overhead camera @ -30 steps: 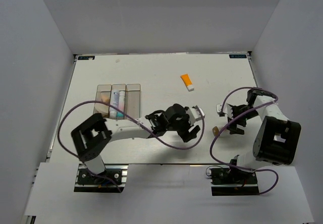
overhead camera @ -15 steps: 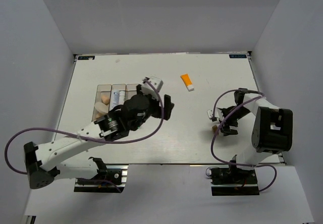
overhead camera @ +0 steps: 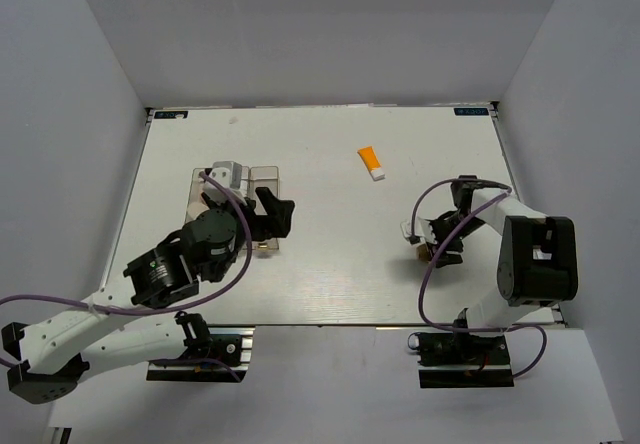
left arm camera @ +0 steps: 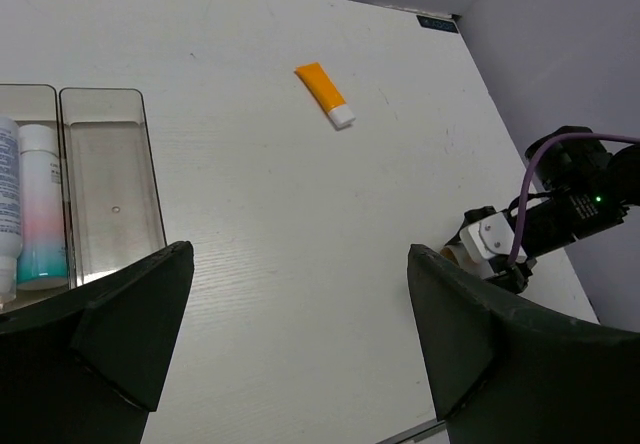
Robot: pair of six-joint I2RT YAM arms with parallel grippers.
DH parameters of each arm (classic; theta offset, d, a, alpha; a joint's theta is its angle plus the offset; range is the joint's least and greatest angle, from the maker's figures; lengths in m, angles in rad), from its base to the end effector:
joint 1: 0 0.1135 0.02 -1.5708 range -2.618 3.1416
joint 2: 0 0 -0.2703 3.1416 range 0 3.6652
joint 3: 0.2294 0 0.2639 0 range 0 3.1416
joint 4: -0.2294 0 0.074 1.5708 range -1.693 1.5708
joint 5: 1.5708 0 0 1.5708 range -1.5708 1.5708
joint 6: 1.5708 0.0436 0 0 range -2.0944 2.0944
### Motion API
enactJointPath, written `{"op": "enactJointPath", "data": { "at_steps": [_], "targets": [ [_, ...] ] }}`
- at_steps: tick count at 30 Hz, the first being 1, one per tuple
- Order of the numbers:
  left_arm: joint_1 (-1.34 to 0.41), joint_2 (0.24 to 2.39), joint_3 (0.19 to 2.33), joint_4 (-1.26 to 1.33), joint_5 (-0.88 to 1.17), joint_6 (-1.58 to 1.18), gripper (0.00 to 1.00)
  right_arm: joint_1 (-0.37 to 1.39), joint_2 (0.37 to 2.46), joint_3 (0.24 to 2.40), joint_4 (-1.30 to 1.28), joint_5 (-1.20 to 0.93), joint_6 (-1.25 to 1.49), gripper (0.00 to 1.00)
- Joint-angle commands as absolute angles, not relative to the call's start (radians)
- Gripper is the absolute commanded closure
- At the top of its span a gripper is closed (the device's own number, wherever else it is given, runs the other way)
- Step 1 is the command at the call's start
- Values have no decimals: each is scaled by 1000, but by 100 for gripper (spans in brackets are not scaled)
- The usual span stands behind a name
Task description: Organize the makeup
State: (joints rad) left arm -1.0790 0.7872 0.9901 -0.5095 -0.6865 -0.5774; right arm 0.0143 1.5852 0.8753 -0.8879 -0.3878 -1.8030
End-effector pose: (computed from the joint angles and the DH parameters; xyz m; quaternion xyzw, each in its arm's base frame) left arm 0.1054 -0.1382 0.3830 -0.0041 0.7853 -0.2263 0.5763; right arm 0.2546 0.0201 0.1475 -0.7722 0.6053 0.1309 0.1419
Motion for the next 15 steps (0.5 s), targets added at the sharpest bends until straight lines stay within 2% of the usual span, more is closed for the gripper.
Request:
{"op": "enactJointPath", "data": {
  "at_steps": [1, 2, 5, 9, 10, 14, 15],
  "targets": [
    [-1077, 817, 1011, -535, -698, -589, 3, 57, 1591, 910, -917, -428, -1732, 81],
    [-1077, 827, 1017, -523, -689, -577, 3, 66, 1583, 928, -923, -460, -1718, 91],
    [-1077, 842, 1028, -474, -667, -539, 3, 133, 1554, 963, -939, -552, -1655, 97],
    [-1077, 835, 1017, -404, -650, -490, 3, 288, 1571, 1093, -894, -704, -1456, 98],
    [-1077, 833, 1014, -393, -653, -486, 2, 337, 1587, 1123, -867, -730, -1334, 98],
    [-1077, 815, 1014, -373, -660, -474, 3, 452, 1680, 1279, -675, -885, -937, 98],
    [-1077, 812, 1014, -371, -667, -471, 3, 487, 1724, 1328, -543, -900, -834, 96]
  ]
}}
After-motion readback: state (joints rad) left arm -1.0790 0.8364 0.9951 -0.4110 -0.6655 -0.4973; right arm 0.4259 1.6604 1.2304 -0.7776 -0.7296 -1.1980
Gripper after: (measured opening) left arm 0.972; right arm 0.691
